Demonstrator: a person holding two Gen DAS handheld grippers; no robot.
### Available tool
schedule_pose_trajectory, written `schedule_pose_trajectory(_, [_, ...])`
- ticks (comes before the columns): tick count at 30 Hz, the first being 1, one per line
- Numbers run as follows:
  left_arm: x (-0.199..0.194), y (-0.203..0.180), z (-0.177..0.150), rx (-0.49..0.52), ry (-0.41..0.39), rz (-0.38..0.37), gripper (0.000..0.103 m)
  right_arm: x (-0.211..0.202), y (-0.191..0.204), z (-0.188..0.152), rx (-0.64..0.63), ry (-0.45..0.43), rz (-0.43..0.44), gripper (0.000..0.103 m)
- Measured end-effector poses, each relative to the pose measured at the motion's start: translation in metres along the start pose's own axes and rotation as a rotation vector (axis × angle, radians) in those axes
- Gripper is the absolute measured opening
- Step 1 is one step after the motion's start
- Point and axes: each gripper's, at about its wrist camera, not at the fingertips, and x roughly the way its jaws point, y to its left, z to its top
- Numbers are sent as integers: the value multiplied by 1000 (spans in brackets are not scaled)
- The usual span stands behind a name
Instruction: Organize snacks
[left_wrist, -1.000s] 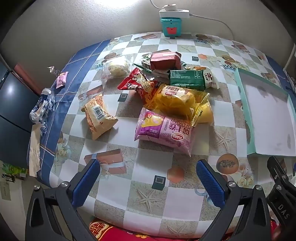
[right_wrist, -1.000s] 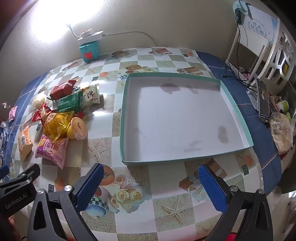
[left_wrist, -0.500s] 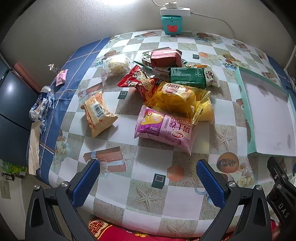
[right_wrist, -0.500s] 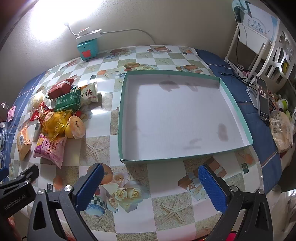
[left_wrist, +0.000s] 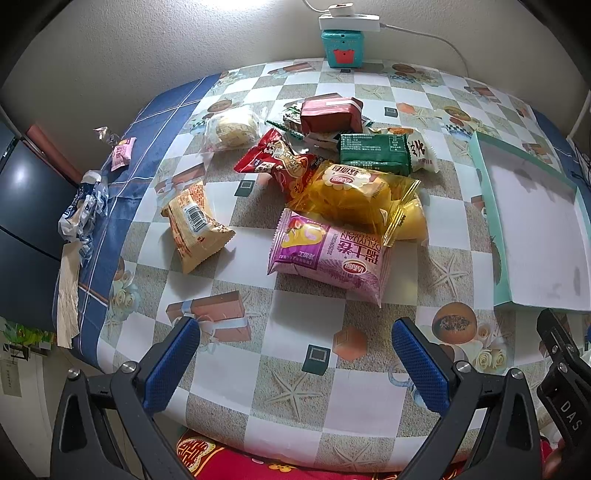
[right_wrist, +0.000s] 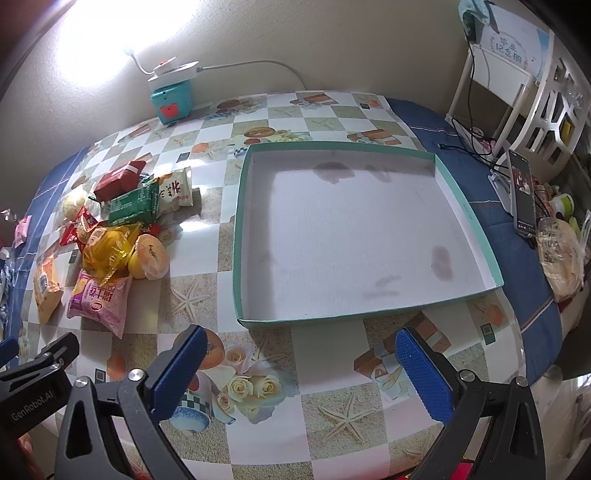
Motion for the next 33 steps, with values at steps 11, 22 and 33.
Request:
schedule_pose_trajectory(11, [0,0,0,0,0,0,103,0,-1,0,1,0,1,103])
schedule_pose_trajectory(22, [0,1,0,0,1,-1,103,1,-2,0,1,1,2,103])
schedule_pose_trajectory(33, [0,1,0,1,2,-1,103,1,-3,0,0,1,3,103])
